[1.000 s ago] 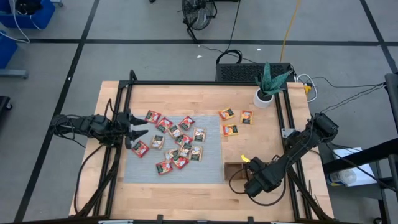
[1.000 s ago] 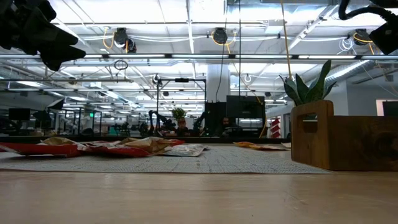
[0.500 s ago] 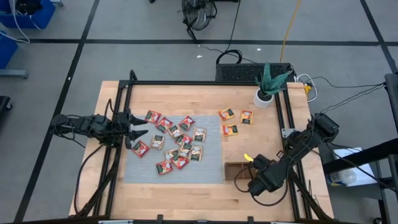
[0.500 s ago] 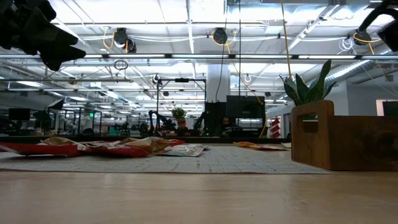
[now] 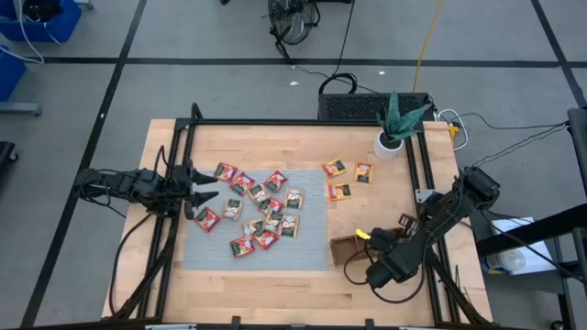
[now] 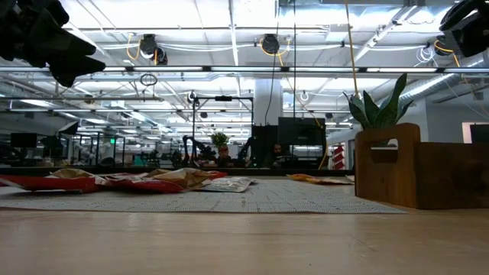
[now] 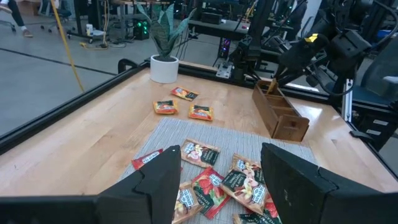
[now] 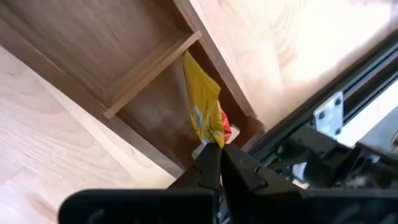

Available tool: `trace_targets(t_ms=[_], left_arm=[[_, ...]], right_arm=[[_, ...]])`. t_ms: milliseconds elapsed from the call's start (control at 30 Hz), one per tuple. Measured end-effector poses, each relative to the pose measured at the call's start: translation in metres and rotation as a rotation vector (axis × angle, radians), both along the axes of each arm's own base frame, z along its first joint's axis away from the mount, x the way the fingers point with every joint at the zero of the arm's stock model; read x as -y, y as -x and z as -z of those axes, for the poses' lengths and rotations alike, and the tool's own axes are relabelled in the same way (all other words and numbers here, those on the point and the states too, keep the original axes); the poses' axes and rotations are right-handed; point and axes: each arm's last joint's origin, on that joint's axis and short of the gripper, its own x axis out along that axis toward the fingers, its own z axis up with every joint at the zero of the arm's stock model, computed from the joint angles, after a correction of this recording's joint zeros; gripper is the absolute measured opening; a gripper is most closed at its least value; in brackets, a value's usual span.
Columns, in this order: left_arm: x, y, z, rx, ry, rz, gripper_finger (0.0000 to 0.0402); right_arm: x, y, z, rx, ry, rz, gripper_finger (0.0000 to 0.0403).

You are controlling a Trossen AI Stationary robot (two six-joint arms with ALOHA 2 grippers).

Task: Pick & Place Tea
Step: Put the yellow tea bag into the right section of the wooden organizer

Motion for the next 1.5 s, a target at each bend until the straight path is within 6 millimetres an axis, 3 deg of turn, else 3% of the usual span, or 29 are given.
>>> trace_targets(t_ms=[467, 967, 1067, 1200, 1500], left_arm=[[0.0, 0.0, 0.0, 0.0, 0.0, 0.0, 0.0223], [0.0, 0.0, 0.0, 0.0, 0.0, 0.0, 0.0223], [0.0, 0.0, 0.0, 0.0, 0.0, 0.0, 0.0223], [0.0, 0.0, 0.0, 0.0, 0.0, 0.0, 0.0223], [0.0, 0.0, 0.0, 0.0, 0.0, 0.0, 0.0223]], right_arm=[[0.005, 0.002, -0.003, 0.035, 0.109, 0.012, 0.0004], [0.007, 0.001, -0.004, 0.084, 0.171, 0.029, 0.0082], [0.007, -0.001, -0.006, 0.11, 0.188, 0.004, 0.0065], [0.004, -0.002, -0.008, 0.086, 0.09, -0.053, 0.0009], [0.009, 0.007, 0.01, 0.13, -0.094, -0.056, 0.0]])
